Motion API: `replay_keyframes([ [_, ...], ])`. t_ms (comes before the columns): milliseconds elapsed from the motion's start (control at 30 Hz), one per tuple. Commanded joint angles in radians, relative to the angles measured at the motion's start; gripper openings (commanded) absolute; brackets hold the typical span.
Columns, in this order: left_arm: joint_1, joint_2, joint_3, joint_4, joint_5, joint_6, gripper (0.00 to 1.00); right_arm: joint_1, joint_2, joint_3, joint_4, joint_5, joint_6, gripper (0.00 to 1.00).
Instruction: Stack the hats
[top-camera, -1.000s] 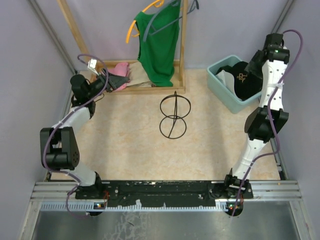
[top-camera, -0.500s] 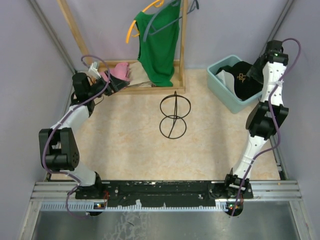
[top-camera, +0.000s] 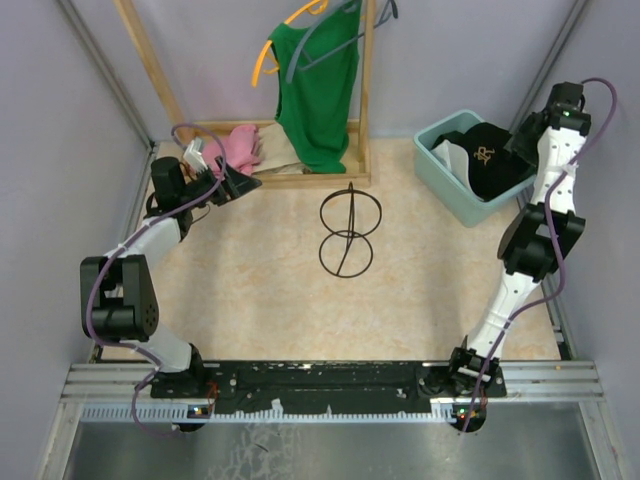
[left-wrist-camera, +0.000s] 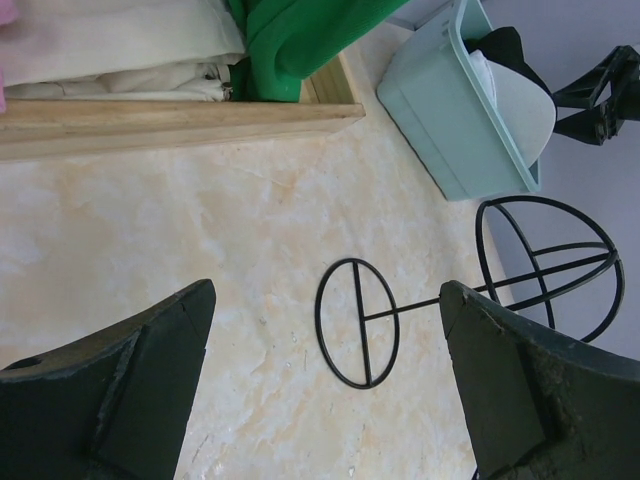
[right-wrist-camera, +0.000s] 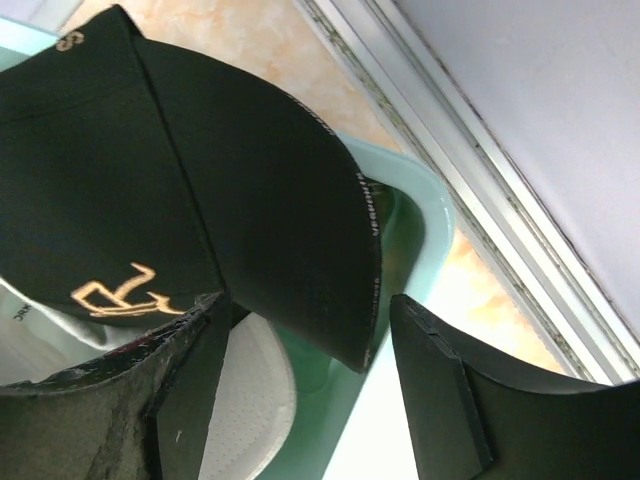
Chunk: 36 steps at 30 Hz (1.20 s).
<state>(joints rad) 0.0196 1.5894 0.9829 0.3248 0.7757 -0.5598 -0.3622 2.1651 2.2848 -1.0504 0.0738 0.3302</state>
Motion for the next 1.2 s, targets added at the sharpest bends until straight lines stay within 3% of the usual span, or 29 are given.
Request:
replay_keyframes([
  [0, 0.003, 0.004, -0.006, 0.008, 0.023, 0.024, 0.99, 0.002, -0.007, 0.011, 0.07, -0.052, -0.014, 0.63],
  [233, 0.003, 0.032, 0.023, -0.004, 0.032, 0.031, 0.99, 0.02, -0.018, -0.084, 0.121, -0.071, 0.002, 0.5],
  [433, 0.003, 0.031, 0.066, -0.055, 0.015, 0.048, 0.97, 0.057, -0.05, -0.129, 0.154, -0.108, 0.039, 0.08],
  [500, 0.002, 0.036, 0.086, -0.072, 0.009, 0.051, 0.97, 0.067, -0.081, -0.142, 0.163, -0.12, 0.057, 0.0],
  [833, 0.002, 0.05, 0.126, -0.129, -0.004, 0.044, 0.95, 0.069, -0.314, -0.278, 0.293, -0.255, 0.201, 0.0],
  [1167, 0.002, 0.021, 0.108, -0.112, 0.014, 0.007, 0.95, 0.045, -0.433, -0.239, 0.435, -0.369, 0.281, 0.0],
])
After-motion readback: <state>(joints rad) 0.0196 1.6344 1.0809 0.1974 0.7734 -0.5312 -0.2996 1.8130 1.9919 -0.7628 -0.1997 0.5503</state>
